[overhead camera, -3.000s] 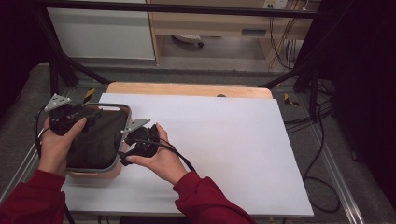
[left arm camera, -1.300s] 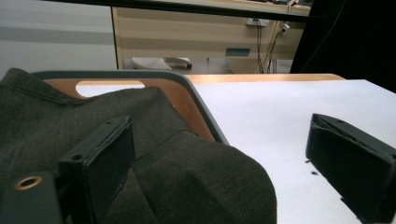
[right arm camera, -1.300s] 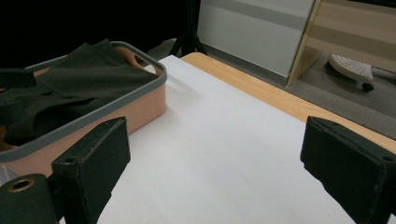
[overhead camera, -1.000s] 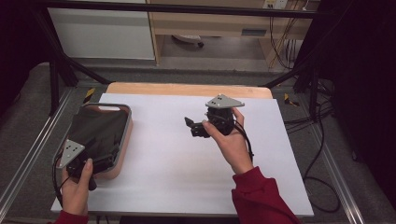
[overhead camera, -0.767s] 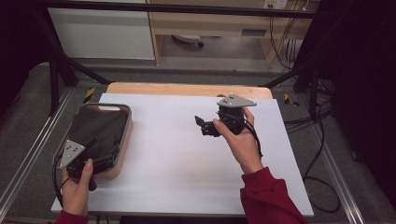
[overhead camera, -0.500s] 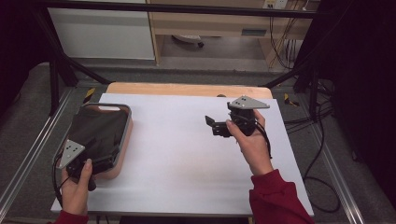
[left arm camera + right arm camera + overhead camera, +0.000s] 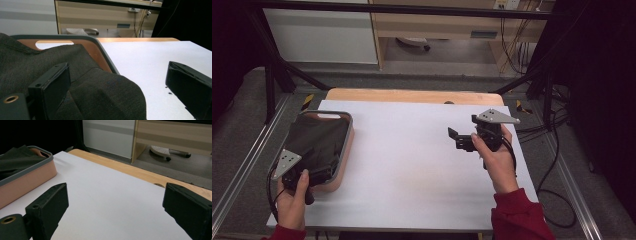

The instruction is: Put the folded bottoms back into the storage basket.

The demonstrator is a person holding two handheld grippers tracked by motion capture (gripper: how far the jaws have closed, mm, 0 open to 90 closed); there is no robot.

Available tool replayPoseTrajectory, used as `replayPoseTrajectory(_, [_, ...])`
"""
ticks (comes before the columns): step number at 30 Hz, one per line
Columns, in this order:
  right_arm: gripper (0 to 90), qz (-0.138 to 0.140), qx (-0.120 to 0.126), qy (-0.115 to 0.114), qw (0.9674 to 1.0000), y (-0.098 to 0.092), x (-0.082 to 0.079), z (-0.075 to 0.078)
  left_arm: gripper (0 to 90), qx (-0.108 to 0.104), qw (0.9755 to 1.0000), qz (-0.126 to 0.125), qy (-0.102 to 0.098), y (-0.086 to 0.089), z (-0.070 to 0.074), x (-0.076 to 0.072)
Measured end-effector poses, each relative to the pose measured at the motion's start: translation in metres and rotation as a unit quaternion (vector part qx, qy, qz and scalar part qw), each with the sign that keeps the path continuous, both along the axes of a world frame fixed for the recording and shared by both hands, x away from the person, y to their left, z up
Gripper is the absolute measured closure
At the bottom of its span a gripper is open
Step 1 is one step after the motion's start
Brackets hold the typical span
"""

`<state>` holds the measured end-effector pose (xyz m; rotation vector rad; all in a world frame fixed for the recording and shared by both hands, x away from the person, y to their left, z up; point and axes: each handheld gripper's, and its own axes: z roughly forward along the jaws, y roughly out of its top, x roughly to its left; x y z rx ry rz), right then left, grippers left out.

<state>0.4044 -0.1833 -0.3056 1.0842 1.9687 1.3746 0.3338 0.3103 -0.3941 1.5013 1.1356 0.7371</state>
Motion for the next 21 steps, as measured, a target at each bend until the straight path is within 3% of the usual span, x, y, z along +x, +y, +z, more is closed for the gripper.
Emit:
replayPoseTrajectory(10, [4.8, -0.004, -0.002, -0.001, 1.0, -0.015, -0.013, -0.014, 5.7, -0.003, 1.0, -0.001, 0.004, 0.0, 0.0, 0.0])
replayPoseTrajectory(21, [3.2, -0.023, 0.004, -0.018, 0.9996, -0.032, -0.023, -0.023, 4.7, 0.004, 0.9999, -0.007, 0.01, -0.002, -0.001, 0.001])
